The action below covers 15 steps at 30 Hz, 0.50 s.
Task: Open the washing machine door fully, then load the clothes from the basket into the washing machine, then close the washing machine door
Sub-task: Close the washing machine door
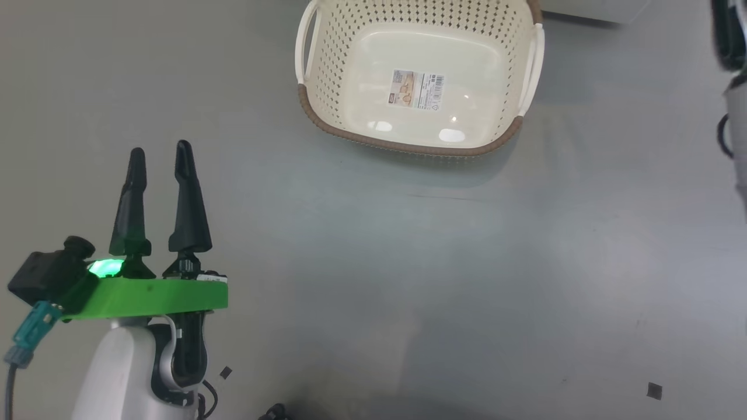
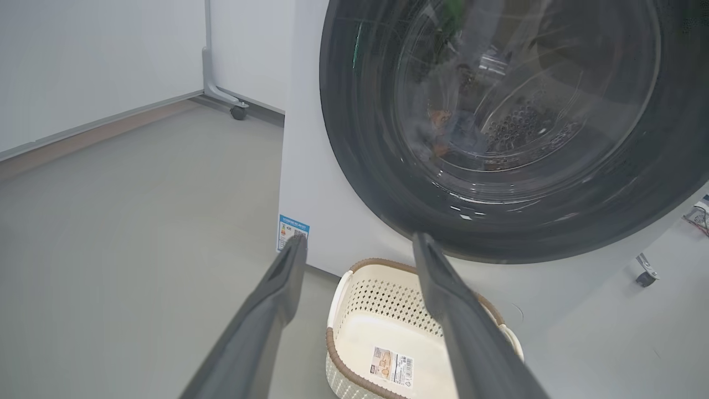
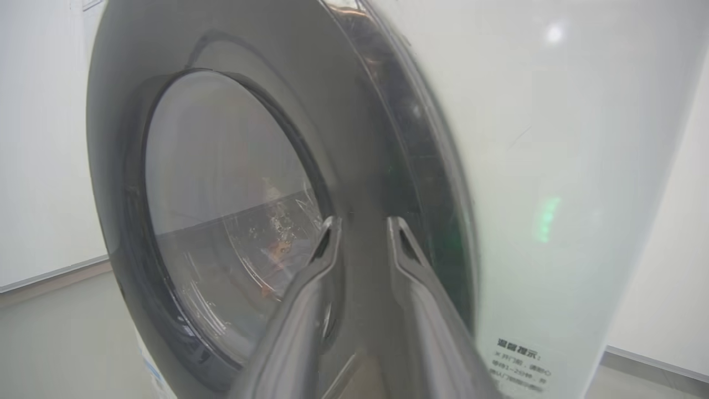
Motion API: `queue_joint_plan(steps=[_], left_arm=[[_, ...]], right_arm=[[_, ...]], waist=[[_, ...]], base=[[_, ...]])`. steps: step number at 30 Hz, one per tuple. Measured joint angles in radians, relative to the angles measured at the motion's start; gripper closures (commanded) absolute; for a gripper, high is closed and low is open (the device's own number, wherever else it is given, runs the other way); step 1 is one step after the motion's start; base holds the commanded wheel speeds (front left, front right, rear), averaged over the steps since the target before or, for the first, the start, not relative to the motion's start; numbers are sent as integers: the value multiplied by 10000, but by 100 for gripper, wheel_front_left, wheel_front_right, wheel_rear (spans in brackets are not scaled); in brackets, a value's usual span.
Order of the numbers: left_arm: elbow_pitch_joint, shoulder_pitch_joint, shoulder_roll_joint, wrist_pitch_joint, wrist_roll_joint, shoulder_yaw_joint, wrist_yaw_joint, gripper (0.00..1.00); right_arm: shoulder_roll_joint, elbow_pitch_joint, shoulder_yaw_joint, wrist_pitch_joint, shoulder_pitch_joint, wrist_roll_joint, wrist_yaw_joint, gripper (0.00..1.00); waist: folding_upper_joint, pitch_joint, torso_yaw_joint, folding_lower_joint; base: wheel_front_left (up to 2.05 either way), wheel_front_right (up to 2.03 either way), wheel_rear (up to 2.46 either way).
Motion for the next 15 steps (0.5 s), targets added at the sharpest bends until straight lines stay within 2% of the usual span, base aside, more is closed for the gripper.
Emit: queue_joint_plan(steps=[1, 7, 10, 15], left_arm=[[4, -40, -2, 2, -12, 77, 0, 0], [349, -115, -8, 0, 54, 240, -59, 0], [458, -115, -2, 0, 855, 334, -102, 0], [725, -60, -2, 0, 1373, 495, -157, 0]], right_arm=[[117, -130, -19, 8, 261, 63, 0, 0], [420, -786, -290, 10, 1732, 188, 2, 0], [518, -1055, -441, 10, 2523, 286, 2, 0], [917, -1352, -640, 10, 3869, 454, 2, 0]], waist=[[0, -73, -72, 0], [0, -663, -531, 0], [0, -1024, -778, 0], [0, -1670, -1192, 0]], base=[[0, 0, 0], [0, 0, 0], [0, 0, 0], [0, 0, 0]])
